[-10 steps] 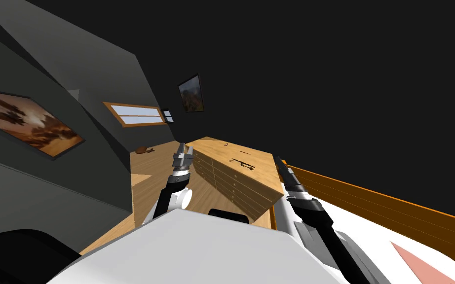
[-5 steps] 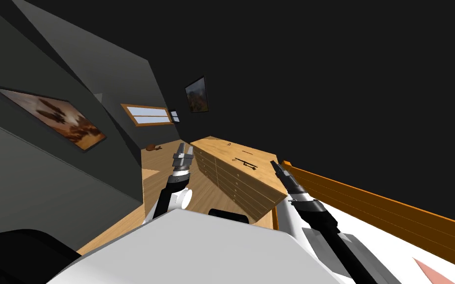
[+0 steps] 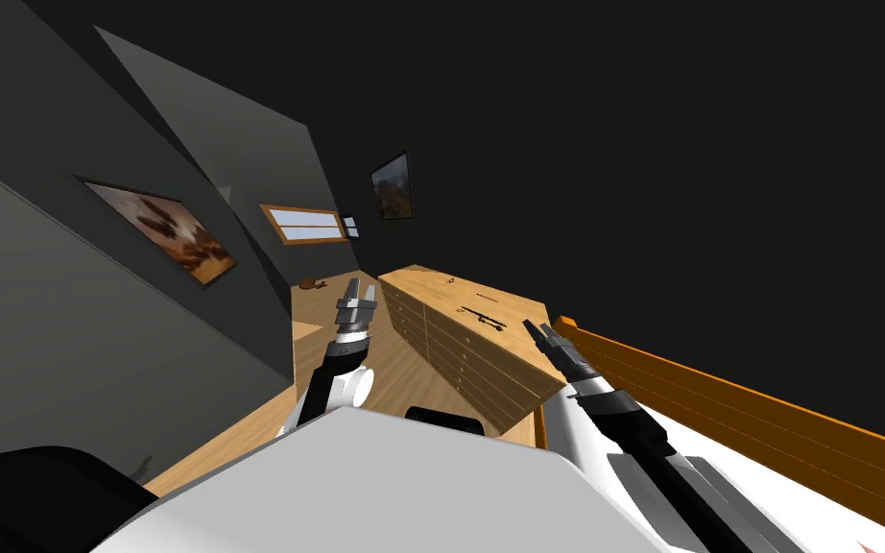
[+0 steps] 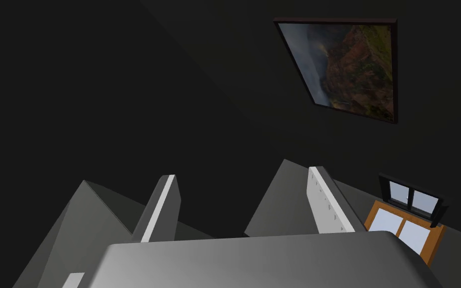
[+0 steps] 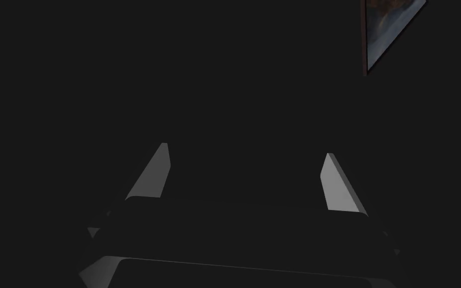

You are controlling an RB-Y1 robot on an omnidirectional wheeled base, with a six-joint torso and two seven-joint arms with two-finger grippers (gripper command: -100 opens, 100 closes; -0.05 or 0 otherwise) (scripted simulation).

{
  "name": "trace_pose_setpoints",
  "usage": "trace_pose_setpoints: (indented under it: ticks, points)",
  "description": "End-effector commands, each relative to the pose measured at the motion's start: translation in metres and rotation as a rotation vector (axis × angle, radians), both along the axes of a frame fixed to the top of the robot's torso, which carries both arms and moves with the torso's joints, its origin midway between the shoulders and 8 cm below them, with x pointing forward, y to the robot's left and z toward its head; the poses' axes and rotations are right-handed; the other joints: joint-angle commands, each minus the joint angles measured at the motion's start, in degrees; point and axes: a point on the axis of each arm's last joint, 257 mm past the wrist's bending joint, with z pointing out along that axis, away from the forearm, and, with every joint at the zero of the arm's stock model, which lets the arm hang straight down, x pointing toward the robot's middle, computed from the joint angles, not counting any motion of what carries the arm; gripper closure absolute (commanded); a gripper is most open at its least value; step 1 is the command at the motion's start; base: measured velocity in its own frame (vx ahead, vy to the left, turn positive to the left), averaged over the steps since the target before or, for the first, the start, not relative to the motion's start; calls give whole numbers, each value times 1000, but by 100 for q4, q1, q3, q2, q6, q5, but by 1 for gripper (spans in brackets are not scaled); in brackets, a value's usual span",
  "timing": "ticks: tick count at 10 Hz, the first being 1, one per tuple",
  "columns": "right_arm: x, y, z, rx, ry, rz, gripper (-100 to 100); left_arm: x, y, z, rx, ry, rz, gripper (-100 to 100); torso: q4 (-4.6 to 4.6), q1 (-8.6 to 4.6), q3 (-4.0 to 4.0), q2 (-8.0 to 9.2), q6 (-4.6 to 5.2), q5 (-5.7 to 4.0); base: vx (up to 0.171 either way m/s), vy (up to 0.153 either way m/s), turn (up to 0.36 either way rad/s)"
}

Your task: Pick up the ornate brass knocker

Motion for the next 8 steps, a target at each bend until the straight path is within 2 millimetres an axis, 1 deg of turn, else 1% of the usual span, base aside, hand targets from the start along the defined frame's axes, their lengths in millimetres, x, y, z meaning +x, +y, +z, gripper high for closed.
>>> trace_pose_setpoints:
  ticks: [1, 2, 3, 4, 5, 6, 7, 8]
  points:
    - [1, -7, -14, -93, 35, -5, -100, 0, 0, 0, 0, 0, 0, 0, 0, 0, 0, 0, 0, 0, -25, 19, 125]
    - [1, -6, -14, -107, 38, 4, -100, 0, 0, 0, 0, 0, 0, 0, 0, 4, -1, -1, -2, 1, -23, 14, 82]
    - [1, -14, -25, -182, 67, -2, -100, 0, 0, 0, 0, 0, 0, 0, -1, 3, -2, -3, 0, 1, -26, 18, 190]
    - [2, -13, -25, -196, 70, 7, -100, 0, 0, 0, 0, 0, 0, 0, -1, 4, -2, -3, -3, 1, -19, 11, 59]
    - [1, -21, -36, -269, 97, 3, -100, 0, 0, 0, 0, 0, 0, 0, -1, 2, -2, -4, 2, 1, -17, 17, 111]
    - [2, -20, -36, -283, 99, 12, -100, 0, 0, 0, 0, 0, 0, 0, -1, 4, -3, -4, -1, 1, -14, 13, 75]
    - [1, -29, -46, -354, 126, 8, -100, 0, 0, 0, 0, 0, 0, 0, -1, 3, -3, -6, 1, 1, -16, 21, 152]
    - [1, -28, -46, -369, 128, 18, -100, 0, 0, 0, 0, 0, 0, 0, -1, 5, -3, -5, -2, 1, -10, 15, 58]
